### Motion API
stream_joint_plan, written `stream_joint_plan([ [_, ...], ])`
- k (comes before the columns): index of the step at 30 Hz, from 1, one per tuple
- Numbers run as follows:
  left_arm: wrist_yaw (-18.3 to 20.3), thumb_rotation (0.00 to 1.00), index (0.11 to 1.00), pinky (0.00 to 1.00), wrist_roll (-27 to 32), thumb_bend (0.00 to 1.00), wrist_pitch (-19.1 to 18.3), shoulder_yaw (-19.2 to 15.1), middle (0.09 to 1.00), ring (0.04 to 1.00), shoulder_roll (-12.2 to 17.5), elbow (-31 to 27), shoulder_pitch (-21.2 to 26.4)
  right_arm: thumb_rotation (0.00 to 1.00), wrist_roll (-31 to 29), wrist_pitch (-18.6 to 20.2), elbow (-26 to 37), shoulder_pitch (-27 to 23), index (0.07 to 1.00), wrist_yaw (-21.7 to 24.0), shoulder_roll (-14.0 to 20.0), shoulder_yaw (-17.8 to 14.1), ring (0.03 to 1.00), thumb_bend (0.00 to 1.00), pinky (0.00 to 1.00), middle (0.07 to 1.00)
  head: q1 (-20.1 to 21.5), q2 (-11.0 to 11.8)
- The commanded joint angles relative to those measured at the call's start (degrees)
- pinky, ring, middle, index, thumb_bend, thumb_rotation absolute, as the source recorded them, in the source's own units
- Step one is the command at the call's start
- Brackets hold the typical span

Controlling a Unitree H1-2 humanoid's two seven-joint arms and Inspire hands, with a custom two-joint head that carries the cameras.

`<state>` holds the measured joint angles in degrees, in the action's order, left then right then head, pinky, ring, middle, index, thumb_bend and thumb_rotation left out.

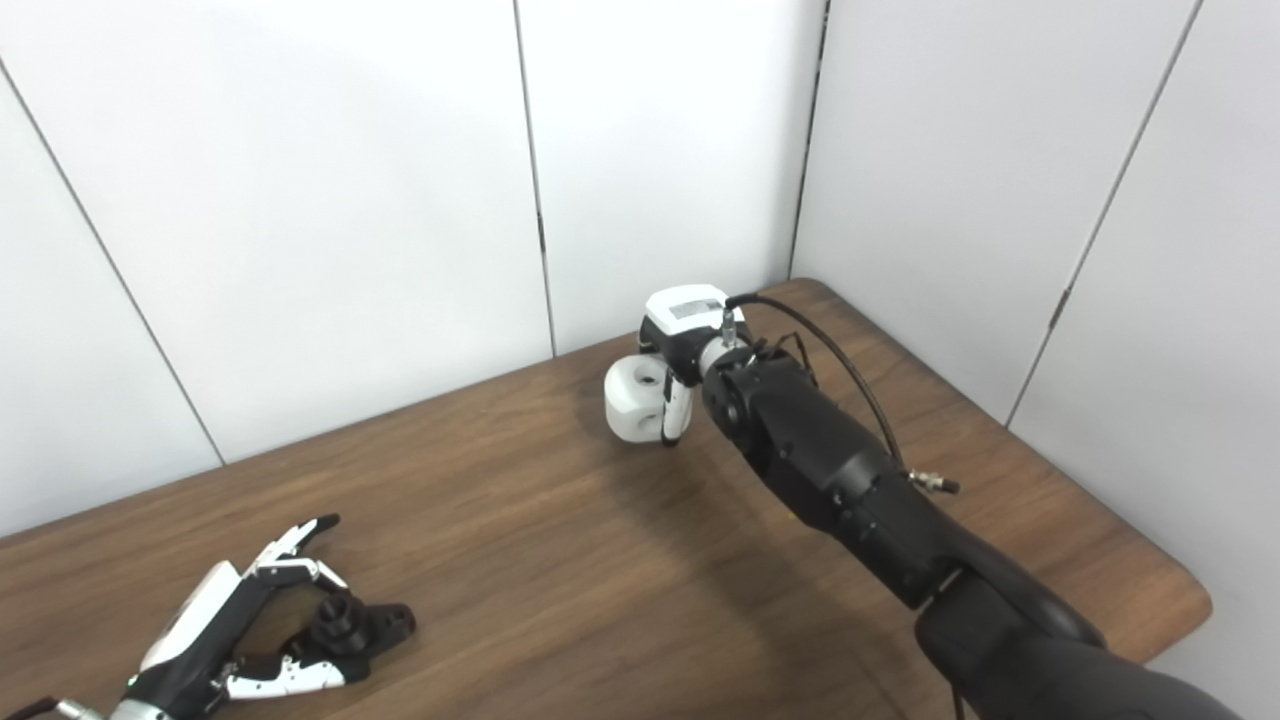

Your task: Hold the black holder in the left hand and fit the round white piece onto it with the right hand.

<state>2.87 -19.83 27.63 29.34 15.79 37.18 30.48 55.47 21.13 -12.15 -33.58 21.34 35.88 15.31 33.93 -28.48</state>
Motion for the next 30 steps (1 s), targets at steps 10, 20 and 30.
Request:
stream_joint_plan([
  [10, 2.6, 0.05, 0.484, 1.0, -2.6, 0.52, -0.8, 1.7, 0.969, 1.0, 0.3, 2.8, -6.4, 0.14, -0.8, 0.4, 3.1, -1.5, 0.483, -4.5, 0.8, -2.1, 0.728, 0.52, 0.59, 0.706, -3.1, -1.0],
  [20, 2.4, 0.05, 0.484, 1.0, -3.8, 0.52, -0.9, 1.9, 0.974, 1.0, -1.1, 2.7, -6.7, 0.14, -2.0, 3.3, 12.0, -4.5, 0.482, 5.2, -0.1, -1.1, 0.747, 0.52, 0.64, 0.704, -10.4, -3.2],
  [30, 1.3, 0.05, 0.483, 1.0, -7.4, 0.52, -3.0, 1.8, 0.974, 1.0, -4.1, 2.0, -6.3, 0.14, -4.0, 5.1, 22.3, -8.7, 0.484, 20.1, -2.7, 1.9, 0.803, 0.52, 0.72, 0.74, -22.9, -7.5],
])
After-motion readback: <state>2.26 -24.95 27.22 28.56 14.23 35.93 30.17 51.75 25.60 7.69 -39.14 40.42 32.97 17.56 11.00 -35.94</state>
